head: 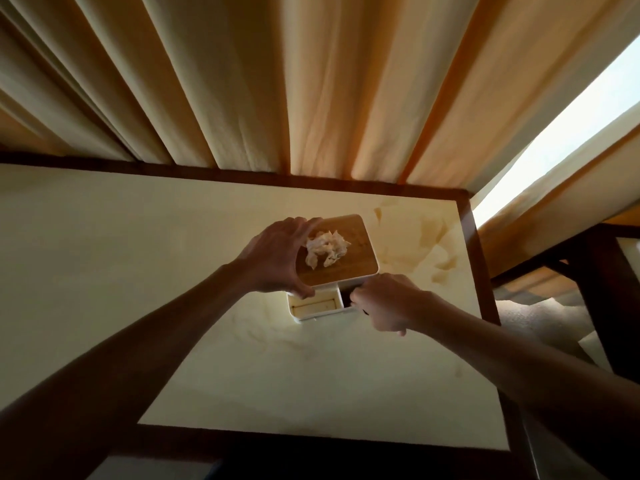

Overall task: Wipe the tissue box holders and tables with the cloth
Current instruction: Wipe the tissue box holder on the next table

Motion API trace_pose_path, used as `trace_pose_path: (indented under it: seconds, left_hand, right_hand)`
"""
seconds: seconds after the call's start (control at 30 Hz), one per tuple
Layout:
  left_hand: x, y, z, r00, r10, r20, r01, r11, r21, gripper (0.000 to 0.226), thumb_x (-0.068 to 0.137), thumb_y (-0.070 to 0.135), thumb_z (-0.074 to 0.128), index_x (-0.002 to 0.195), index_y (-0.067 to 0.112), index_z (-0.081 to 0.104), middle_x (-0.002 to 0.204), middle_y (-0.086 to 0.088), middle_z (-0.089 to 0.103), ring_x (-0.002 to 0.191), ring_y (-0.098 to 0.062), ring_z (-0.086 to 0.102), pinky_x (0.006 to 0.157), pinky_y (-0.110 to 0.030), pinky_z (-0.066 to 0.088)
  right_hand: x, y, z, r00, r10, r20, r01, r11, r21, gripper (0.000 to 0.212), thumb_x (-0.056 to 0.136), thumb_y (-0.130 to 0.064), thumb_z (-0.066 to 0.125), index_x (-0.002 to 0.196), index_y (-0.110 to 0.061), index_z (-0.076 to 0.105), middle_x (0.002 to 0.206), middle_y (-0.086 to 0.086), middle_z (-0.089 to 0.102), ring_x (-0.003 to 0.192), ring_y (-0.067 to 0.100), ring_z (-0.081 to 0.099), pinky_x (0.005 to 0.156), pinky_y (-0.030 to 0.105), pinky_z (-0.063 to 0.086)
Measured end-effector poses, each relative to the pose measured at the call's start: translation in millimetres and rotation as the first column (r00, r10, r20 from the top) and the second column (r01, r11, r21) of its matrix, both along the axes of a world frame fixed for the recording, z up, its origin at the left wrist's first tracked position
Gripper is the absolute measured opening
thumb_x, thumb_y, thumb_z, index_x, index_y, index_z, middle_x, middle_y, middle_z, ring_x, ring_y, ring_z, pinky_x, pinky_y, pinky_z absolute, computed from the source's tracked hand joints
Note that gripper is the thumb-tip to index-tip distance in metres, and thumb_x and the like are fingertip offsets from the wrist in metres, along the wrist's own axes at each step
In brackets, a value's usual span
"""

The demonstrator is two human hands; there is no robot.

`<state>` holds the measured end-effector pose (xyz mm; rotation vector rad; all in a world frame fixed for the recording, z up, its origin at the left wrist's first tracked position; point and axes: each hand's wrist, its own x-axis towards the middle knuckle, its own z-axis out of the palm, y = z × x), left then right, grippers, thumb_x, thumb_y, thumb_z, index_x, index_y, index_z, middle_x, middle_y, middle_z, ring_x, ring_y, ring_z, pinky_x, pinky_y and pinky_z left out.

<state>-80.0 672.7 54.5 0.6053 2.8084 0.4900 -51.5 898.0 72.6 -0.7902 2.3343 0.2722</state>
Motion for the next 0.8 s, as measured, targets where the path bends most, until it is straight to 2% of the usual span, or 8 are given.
trace_pose_path:
  seconds: [0.17, 0.33, 0.43, 0.5, 0.6, 0.67, 0.73, 0.8]
  left_hand:
    - [1.0, -1.0, -0.7, 1.0, -0.008, 0.01, 0.008, 1.0, 0.003, 0.124, 0.055, 0.064, 0.084, 0.151, 0.028, 0.014, 0.144, 0.0, 0.038, 0.129, -0.019, 0.037, 0.101, -0.038, 0.043]
    - [4.2, 2.3, -1.2, 0.999, 0.03, -0.025, -0.031, 0.999, -0.032, 0.126, 0.056, 0.065, 0.083, 0.153, 0.022, 0.015, 0.149, -0.002, 0.034, 0.135, -0.023, 0.033, 0.106, -0.039, 0.037]
    - [3.5, 3.7, -0.7, 0.999, 0.044, -0.016, -0.045, 0.998, -0.04, 0.127, 0.055, 0.067, 0.082, 0.152, 0.023, 0.014, 0.15, -0.002, 0.033, 0.136, -0.023, 0.032, 0.106, -0.04, 0.037]
    - [3.1, 3.1, 0.0, 0.998, 0.055, 0.003, -0.055, 0.998, -0.036, 0.127, 0.055, 0.067, 0.083, 0.152, 0.024, 0.014, 0.152, -0.001, 0.031, 0.137, -0.023, 0.031, 0.107, -0.04, 0.037]
    - [3.8, 2.3, 0.5, 0.998, 0.056, 0.012, -0.055, 0.998, -0.013, 0.126, 0.055, 0.065, 0.084, 0.152, 0.024, 0.015, 0.153, 0.0, 0.031, 0.138, -0.021, 0.031, 0.107, -0.041, 0.037]
    - [4.4, 3.2, 0.2, 0.999, 0.051, -0.01, -0.051, 0.999, -0.017, 0.126, 0.055, 0.067, 0.083, 0.152, 0.022, 0.015, 0.151, -0.001, 0.033, 0.135, -0.021, 0.034, 0.106, -0.039, 0.038]
    - [5.3, 4.9, -0.4, 0.998, 0.051, -0.034, -0.051, 0.999, -0.017, 0.127, 0.054, 0.069, 0.082, 0.151, 0.021, 0.016, 0.148, -0.002, 0.035, 0.133, -0.021, 0.037, 0.105, -0.038, 0.039]
    - [5.3, 5.8, -0.4, 0.997, 0.052, -0.049, -0.053, 0.999, -0.01, 0.124, 0.053, 0.069, 0.082, 0.149, 0.022, 0.02, 0.145, -0.002, 0.039, 0.13, -0.022, 0.04, 0.103, -0.04, 0.042]
  right_hand:
    - [0.7, -5.4, -0.2, 0.998, -0.038, 0.051, 0.036, 0.999, 0.032, 0.017, 0.091, 0.001, 0.049, 0.089, -0.016, 0.052, 0.089, 0.002, 0.065, 0.055, 0.016, 0.069, 0.047, 0.024, 0.038]
    - [2.5, -15.9, -5.1, 0.999, -0.033, 0.023, 0.033, 0.999, -0.012, 0.032, 0.087, 0.003, 0.058, 0.072, -0.019, 0.04, 0.089, 0.005, 0.074, 0.088, 0.022, 0.071, 0.061, 0.029, 0.042]
    - [-0.1, -13.9, 14.0, 0.992, -0.062, 0.107, 0.071, 0.995, -0.076, 0.012, 0.09, -0.002, 0.059, 0.096, -0.012, 0.062, 0.089, 0.006, 0.074, 0.086, 0.023, 0.072, 0.06, 0.029, 0.044]
    - [-4.9, -5.1, 18.7, 0.991, -0.111, 0.077, 0.118, 0.989, -0.088, 0.026, 0.092, -0.003, 0.054, 0.114, -0.011, 0.065, 0.081, 0.002, 0.07, 0.077, 0.021, 0.073, 0.056, 0.026, 0.045]
    - [3.6, -4.7, 8.1, 0.994, -0.102, -0.048, 0.099, 0.993, -0.062, 0.021, 0.089, -0.001, 0.052, 0.103, -0.011, 0.065, 0.09, 0.005, 0.072, 0.088, 0.024, 0.072, 0.07, 0.03, 0.051]
    - [20.2, -18.0, -6.0, 0.975, -0.173, -0.138, 0.155, 0.979, -0.134, 0.022, 0.093, -0.005, 0.056, 0.113, -0.008, 0.065, 0.109, 0.01, 0.069, 0.106, 0.032, 0.065, 0.081, 0.036, 0.051]
    - [28.3, -27.0, -14.6, 0.919, -0.374, -0.126, 0.336, 0.909, -0.245, 0.023, 0.098, -0.01, 0.051, 0.118, -0.007, 0.063, 0.114, 0.014, 0.065, 0.109, 0.035, 0.062, 0.078, 0.036, 0.046]
    - [25.2, -28.2, -11.4, 0.887, -0.458, -0.067, 0.416, 0.853, -0.316, 0.018, 0.094, -0.008, 0.055, 0.11, -0.01, 0.064, 0.104, 0.012, 0.066, 0.102, 0.035, 0.065, 0.074, 0.035, 0.048]
